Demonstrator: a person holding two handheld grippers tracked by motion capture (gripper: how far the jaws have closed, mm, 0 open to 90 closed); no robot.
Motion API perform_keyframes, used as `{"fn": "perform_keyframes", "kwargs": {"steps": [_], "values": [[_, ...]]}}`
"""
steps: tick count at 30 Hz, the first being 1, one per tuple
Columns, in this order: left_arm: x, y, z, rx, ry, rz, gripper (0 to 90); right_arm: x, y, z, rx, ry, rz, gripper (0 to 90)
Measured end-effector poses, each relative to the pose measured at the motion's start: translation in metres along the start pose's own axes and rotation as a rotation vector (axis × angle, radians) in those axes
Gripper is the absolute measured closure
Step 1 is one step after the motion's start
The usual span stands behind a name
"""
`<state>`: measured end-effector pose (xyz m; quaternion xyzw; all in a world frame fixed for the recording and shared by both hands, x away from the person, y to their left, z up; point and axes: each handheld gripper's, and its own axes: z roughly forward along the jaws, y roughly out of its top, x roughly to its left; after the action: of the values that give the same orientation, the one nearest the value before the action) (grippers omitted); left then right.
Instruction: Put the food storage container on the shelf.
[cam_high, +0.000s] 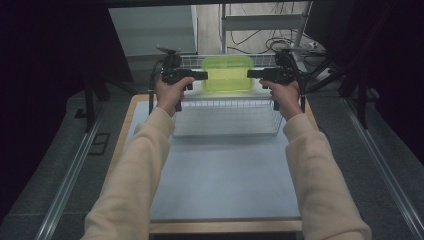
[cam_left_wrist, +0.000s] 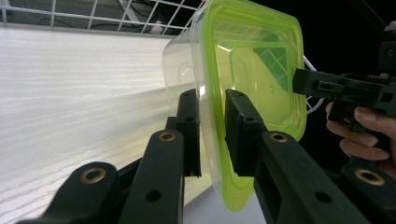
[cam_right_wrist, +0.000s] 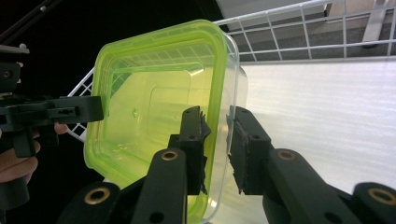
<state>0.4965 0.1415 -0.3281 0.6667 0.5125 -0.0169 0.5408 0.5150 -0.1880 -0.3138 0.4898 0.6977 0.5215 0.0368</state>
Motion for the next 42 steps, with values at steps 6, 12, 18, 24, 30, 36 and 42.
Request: {"fn": "perform_keyframes", "kwargs": {"steps": [6,12,18,24,30,36,42], "values": [[0.007,-0.003,0.007,0.000,-0.014,-0.023,66.7,-0.003,-0.002,0.006,0.011,-0.048,0.003,68.8],[0.011,-0.005,0.011,-0.005,-0.014,-0.011,53.9,-0.003,-0.003,0.007,0.000,-0.060,0.013,61.9],[0.009,-0.003,0.013,0.008,-0.005,0.020,23.4,-0.002,-0.004,0.002,-0.032,-0.097,0.003,46.0],[0.006,0.000,0.001,-0.020,-0.005,0.046,15.0,-0.002,-0.003,-0.012,-0.077,-0.055,-0.019,39.4],[-0.001,-0.003,-0.014,-0.025,0.016,0.108,15.2,0.001,-0.007,-0.024,-0.087,-0.015,-0.068,36.6],[-0.014,-0.018,-0.035,-0.025,0.012,0.151,15.7,0.014,-0.018,-0.039,-0.096,0.035,-0.145,34.4],[-0.028,-0.046,-0.057,-0.040,0.023,0.224,16.0,0.024,-0.043,-0.057,-0.088,0.073,-0.251,32.3]]}}
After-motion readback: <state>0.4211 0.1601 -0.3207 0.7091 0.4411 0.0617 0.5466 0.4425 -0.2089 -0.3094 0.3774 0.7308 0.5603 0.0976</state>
